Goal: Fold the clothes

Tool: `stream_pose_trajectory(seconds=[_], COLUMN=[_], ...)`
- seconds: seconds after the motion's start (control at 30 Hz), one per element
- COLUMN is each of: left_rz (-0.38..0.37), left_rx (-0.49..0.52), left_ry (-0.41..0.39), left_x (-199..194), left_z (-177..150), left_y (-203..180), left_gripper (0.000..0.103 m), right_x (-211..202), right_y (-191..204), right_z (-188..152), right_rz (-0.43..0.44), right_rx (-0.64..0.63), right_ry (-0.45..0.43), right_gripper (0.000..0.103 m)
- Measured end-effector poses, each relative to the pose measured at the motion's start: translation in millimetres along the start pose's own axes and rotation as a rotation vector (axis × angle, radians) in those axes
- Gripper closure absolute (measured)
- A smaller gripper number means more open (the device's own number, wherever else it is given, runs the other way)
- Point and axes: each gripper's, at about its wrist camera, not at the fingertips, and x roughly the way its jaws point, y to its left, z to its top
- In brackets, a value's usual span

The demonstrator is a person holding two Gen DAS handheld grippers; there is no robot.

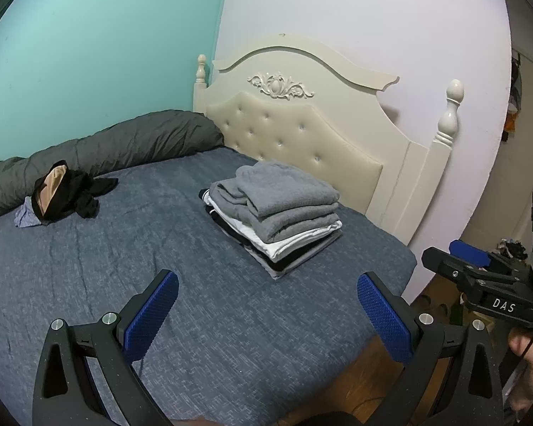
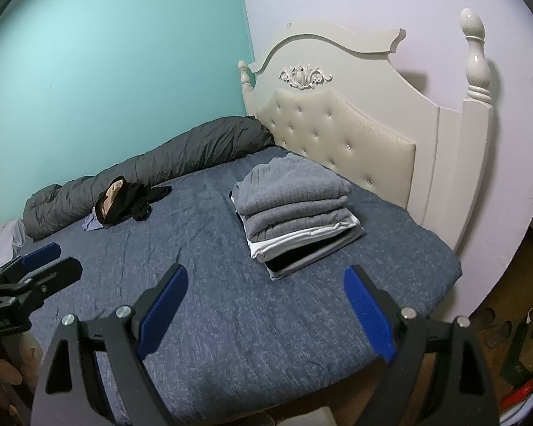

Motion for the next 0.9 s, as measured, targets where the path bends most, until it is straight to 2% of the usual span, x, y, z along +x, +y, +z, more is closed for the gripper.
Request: stream_pose_trajectory(seconds=[0.9], left_rz=[0.015], left_rx=[-0.017], left_ry=[-0.006], left_x=[-1.1], left_z=[-2.3], left_y=[4.3], left_gripper=[0.0], right_x=[3.2], right_y=[1.4], right_z=[-3.6], right_rz=[0.0], right_rx=[-0.004], right_ry=[0.007], right_gripper=[0.013])
